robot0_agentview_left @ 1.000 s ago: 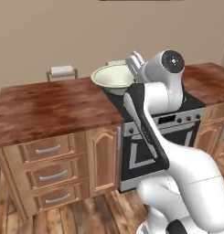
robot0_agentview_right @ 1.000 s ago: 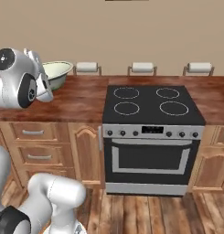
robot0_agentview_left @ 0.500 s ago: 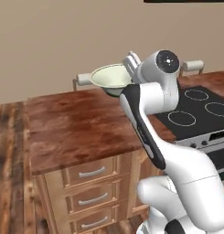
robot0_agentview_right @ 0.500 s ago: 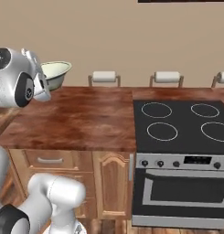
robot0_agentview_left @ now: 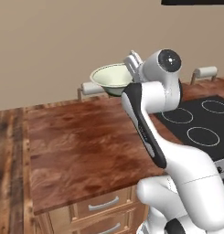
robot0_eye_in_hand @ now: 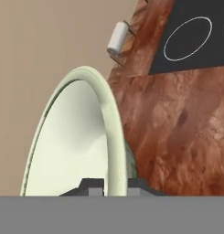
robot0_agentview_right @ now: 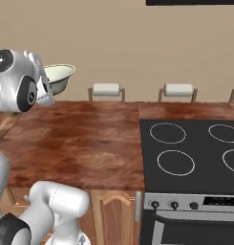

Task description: Clear the mugs and bowl far away from the sink.

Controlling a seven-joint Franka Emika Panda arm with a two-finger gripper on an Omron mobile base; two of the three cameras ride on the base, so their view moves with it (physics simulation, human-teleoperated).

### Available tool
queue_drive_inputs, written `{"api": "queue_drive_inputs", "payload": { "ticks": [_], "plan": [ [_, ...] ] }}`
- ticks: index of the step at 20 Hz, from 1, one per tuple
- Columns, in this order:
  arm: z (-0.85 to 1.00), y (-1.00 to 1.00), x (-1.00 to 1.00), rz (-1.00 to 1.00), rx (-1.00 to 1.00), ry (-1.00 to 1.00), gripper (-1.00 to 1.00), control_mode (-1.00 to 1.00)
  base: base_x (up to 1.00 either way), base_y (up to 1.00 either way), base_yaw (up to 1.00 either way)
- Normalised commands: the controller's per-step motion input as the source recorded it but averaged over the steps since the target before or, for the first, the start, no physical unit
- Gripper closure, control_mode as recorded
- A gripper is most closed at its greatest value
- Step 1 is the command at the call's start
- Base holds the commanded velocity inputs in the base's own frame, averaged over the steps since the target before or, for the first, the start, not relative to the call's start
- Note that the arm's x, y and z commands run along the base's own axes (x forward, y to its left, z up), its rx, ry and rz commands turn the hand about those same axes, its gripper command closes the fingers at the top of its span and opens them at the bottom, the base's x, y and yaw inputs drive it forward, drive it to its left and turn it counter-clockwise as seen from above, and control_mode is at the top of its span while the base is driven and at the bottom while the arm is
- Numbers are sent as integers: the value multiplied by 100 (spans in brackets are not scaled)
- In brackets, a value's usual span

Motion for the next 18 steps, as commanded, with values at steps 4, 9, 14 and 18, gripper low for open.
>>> {"api": "queue_drive_inputs", "payload": {
  "ticks": [4,9,14,18],
  "plan": [
    [-22,0,26,0,-4,12,100,-100,30,0,0],
    [-57,-20,36,2,-5,27,100,-100,0,0,0],
    [-65,-29,16,6,-6,31,100,-100,0,0,0],
    [-63,-14,1,6,-7,18,100,-100,0,0,0]
  ]
}}
